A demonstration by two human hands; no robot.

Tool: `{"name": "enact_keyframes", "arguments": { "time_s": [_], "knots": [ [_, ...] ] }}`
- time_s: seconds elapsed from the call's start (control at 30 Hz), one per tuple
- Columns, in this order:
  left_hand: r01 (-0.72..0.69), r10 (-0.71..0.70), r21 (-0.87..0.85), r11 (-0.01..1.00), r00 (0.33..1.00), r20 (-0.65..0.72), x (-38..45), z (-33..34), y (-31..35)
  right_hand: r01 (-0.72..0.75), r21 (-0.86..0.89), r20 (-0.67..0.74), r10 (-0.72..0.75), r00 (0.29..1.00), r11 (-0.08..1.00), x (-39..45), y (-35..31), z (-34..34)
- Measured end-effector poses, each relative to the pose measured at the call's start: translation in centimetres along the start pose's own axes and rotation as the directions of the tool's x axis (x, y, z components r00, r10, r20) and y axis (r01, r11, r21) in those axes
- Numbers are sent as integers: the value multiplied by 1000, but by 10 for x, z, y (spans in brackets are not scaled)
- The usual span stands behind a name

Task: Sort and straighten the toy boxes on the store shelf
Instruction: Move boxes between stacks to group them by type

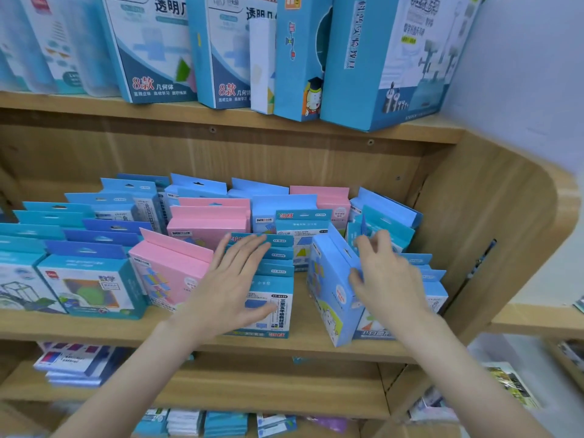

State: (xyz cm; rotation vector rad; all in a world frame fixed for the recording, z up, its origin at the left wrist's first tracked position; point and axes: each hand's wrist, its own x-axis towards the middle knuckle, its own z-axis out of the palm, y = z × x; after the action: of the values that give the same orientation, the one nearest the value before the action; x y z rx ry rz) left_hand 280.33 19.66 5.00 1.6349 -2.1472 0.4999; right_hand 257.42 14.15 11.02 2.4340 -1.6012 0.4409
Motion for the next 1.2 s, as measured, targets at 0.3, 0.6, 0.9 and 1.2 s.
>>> {"name": "enact_keyframes", "arguments": {
  "time_s": [0.3,0.6,0.9,1.2],
  "knots": [
    [-44,31,238,970,998,57,-7,-30,-17,196,253,290,-268,919,947,133,-11,24],
    [139,-143,89,986,989,45,-33,-16,-41,146,246,180,-193,964,958,166,-19,51],
    [154,-157,71,986,987,38,-31,-14,-41,283,419,-10,-308,951,862,144,-44,20],
    [149,-165,150,977,981,99,-26,-15,-44,233,452,144,-328,934,861,159,-35,22]
  ]
}}
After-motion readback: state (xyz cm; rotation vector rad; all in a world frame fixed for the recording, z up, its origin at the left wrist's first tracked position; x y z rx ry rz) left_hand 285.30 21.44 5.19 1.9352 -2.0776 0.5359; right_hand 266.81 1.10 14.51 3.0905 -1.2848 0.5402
